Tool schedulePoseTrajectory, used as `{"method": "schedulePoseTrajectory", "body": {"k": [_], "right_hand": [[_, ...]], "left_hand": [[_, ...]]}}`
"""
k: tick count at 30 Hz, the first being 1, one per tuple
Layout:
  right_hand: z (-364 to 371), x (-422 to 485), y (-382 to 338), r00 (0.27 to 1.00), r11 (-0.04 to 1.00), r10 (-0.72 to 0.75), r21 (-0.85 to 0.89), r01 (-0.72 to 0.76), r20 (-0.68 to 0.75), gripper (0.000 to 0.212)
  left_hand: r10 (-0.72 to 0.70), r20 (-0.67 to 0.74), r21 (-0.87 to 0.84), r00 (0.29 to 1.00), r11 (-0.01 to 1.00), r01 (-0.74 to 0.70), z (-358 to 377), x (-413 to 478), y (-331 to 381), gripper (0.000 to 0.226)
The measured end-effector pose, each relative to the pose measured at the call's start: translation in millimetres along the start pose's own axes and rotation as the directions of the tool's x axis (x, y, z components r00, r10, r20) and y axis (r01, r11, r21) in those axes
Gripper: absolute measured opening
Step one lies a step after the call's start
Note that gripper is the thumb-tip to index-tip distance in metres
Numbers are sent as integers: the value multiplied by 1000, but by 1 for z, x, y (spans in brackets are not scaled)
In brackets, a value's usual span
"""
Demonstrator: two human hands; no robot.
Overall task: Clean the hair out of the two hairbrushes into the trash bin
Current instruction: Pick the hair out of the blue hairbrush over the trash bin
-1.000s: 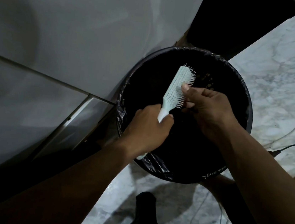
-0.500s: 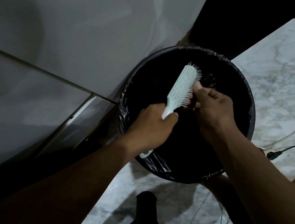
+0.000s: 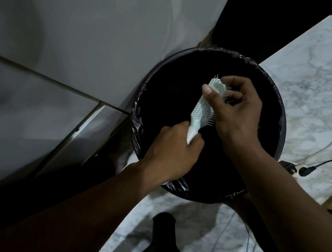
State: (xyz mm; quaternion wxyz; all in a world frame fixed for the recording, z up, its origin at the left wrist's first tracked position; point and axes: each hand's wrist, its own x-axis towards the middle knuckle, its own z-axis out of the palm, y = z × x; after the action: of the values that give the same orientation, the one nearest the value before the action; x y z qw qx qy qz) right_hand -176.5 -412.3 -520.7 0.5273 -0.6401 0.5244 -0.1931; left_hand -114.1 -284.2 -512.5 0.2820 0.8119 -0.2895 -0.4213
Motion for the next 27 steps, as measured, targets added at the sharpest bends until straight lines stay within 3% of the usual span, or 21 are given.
{"method": "schedulePoseTrajectory", "body": {"k": [8,17,21,27], "right_hand": [[1,3,2,991,995,-22,90,34,-131,15],[0,8,-1,970,997,-69,-48,60,-231,22],[-6,20,0,952,968,205,194,-162,-228,38],[-12,16,0,920,932,353,150,-330,-168,55]], "left_hand": [[40,-28,1,999,999,-40,0,0,1,32],[37,-22,3,999,999,-37,-2,3,2,35],[-52,-31,-32,998,998,51,-2,6,-2,32],[-96,-29,-48,995,994,95,0,10,-5,33]]}}
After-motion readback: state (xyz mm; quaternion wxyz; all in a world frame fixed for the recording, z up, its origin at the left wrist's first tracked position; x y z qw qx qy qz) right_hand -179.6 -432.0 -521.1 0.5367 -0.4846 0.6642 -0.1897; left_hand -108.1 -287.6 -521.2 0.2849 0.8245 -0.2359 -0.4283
